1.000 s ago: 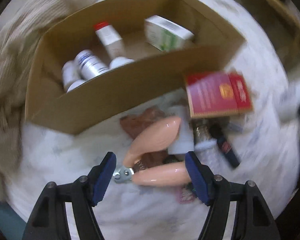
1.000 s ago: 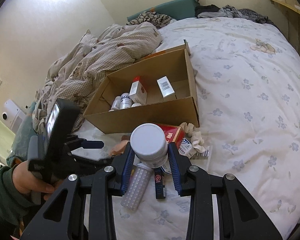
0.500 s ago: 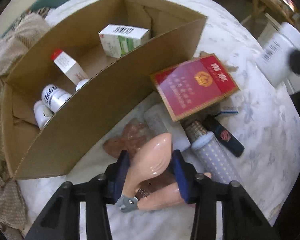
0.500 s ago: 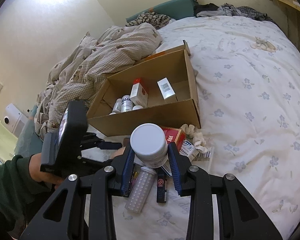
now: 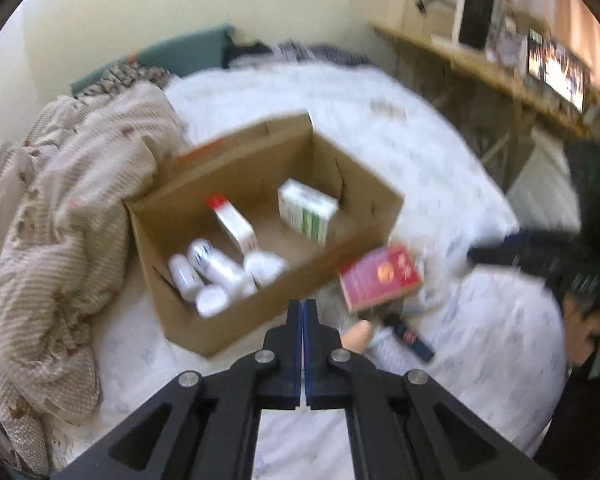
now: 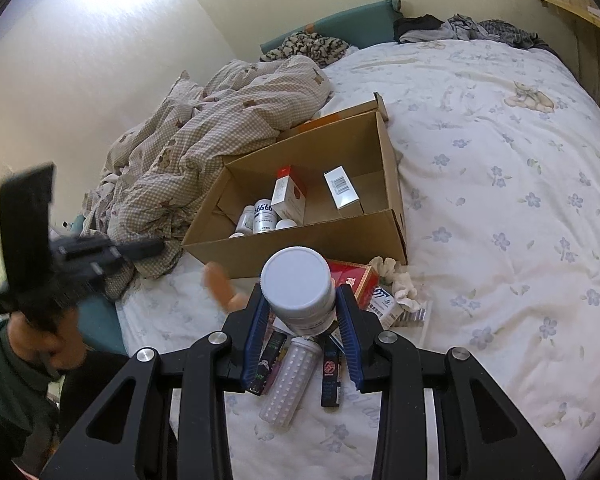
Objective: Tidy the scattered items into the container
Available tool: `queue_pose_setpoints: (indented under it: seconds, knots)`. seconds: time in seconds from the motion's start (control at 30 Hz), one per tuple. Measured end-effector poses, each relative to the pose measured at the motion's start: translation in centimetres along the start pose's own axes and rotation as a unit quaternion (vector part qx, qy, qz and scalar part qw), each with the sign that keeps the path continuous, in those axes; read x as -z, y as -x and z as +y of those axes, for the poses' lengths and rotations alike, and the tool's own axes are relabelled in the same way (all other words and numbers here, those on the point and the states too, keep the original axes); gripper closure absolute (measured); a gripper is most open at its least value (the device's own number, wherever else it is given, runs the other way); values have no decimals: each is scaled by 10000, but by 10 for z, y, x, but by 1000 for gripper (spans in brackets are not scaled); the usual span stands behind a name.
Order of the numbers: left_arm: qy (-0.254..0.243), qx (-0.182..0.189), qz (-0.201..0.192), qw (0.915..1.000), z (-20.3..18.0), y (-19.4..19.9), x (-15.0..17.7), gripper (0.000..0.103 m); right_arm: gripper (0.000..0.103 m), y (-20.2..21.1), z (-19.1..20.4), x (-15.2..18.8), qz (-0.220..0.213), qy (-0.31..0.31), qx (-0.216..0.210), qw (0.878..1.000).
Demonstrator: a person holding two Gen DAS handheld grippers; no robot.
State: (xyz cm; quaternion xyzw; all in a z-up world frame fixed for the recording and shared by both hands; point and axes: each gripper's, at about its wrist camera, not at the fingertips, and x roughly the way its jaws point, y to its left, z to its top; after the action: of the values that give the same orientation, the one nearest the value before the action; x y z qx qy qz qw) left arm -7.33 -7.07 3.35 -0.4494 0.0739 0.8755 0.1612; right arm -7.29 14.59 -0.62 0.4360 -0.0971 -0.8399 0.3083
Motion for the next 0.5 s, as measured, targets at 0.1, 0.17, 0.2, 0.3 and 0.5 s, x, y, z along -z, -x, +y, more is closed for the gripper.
queue_pose_setpoints:
  seconds: [0.1, 0.17, 0.2, 0.3, 0.5]
  knots:
    - [81, 38, -127, 9999, 5, 8, -12, 103, 66, 0, -3, 1, 20, -49, 38, 10000]
    - [99, 43, -51, 9999, 5, 3, -12, 103, 66, -1, -5, 2, 30, -107, 44, 9999]
    - [132, 69, 69, 9999, 6, -2, -9, 103, 66, -1, -5, 2, 28, -117, 57, 9999]
    - [280, 60, 444, 9986, 7, -19, 6, 100, 66, -3, -5, 1, 31, -113, 83, 9999]
    - [76, 288, 1226, 9920, -13, -67, 25, 68, 66, -10, -8, 3, 144, -118, 139, 9997]
